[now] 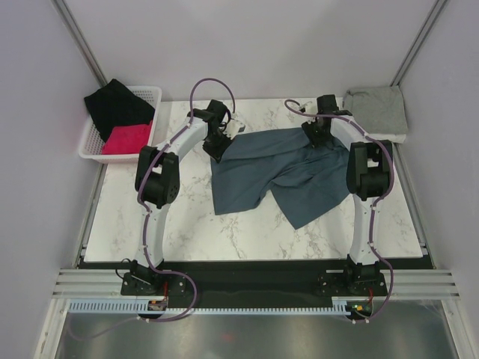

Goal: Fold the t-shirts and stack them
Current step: Flatten the tshirt out

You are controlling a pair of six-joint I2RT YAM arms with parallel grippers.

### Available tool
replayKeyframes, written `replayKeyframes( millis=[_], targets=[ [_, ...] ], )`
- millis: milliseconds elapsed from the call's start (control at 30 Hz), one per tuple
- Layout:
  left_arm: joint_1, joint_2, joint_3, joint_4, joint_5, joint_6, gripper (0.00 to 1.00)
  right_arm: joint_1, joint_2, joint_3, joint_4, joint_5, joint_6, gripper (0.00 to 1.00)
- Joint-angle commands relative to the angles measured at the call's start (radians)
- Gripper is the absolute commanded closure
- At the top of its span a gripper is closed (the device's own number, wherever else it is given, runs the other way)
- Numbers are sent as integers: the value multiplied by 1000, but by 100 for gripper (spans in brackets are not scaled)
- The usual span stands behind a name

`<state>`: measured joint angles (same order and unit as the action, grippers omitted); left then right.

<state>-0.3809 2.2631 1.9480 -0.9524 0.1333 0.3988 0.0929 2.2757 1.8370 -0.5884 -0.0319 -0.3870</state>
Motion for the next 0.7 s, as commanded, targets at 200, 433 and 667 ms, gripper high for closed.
replayKeyframes(
  millis=[200,433,667],
  targets=[
    [7,-53,3,-22,3,-23,98,2,-48,-5,-4,0,17,61],
    [7,-51,20,-22,0,-25,98,4,-79,1,-2,26,11,94],
    [28,-88,71,-16,-55,3,98,4,-238,68,-4,58,22,100]
  ],
)
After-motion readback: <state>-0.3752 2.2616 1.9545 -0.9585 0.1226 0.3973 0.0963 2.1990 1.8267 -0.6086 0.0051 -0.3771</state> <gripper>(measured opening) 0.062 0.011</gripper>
